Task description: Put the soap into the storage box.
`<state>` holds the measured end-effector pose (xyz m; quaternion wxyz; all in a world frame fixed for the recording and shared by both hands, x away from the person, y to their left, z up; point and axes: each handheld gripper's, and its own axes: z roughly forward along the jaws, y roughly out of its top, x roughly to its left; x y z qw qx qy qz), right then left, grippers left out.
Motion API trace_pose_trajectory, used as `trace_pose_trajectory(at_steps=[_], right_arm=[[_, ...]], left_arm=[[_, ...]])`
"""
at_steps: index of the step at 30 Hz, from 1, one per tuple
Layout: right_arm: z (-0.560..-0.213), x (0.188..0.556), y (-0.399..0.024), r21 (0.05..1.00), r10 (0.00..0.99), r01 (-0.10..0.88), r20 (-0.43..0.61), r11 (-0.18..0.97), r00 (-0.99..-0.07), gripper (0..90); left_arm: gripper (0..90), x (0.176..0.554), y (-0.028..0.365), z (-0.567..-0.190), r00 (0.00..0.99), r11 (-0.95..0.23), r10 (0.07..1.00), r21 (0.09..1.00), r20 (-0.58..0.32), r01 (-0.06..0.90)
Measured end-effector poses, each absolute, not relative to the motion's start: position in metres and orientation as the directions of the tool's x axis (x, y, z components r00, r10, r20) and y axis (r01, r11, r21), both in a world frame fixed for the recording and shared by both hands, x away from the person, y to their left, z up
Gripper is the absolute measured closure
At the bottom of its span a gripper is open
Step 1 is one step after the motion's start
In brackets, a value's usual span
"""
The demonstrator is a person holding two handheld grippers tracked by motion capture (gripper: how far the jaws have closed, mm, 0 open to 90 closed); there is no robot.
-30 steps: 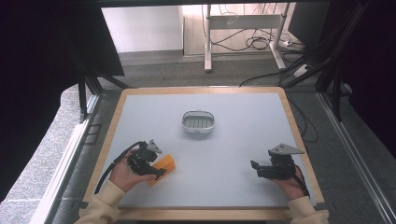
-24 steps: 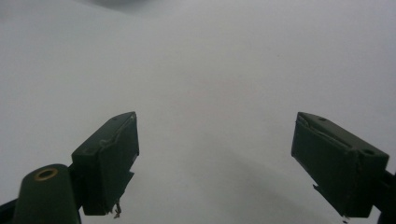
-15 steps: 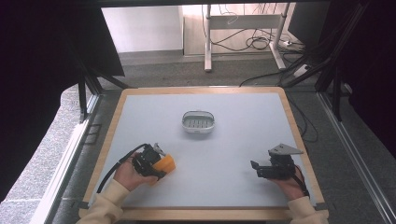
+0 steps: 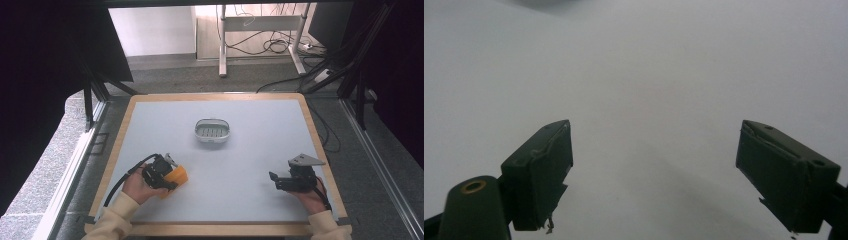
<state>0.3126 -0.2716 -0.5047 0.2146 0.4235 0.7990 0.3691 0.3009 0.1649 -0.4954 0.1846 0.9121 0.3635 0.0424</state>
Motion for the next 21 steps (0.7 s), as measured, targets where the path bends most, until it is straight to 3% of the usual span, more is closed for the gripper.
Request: trace_pose_trajectory(at_steps=[21], right_arm=[[-0.505,0.313,-0.271,0.774,0.833,0.511,-0.037,0.374,-0.553,15.4]], left_arm=[[61.9,0.301,0.174,-0.483,0.735,-0.646,0.671,0.409,-0.098,0.645]])
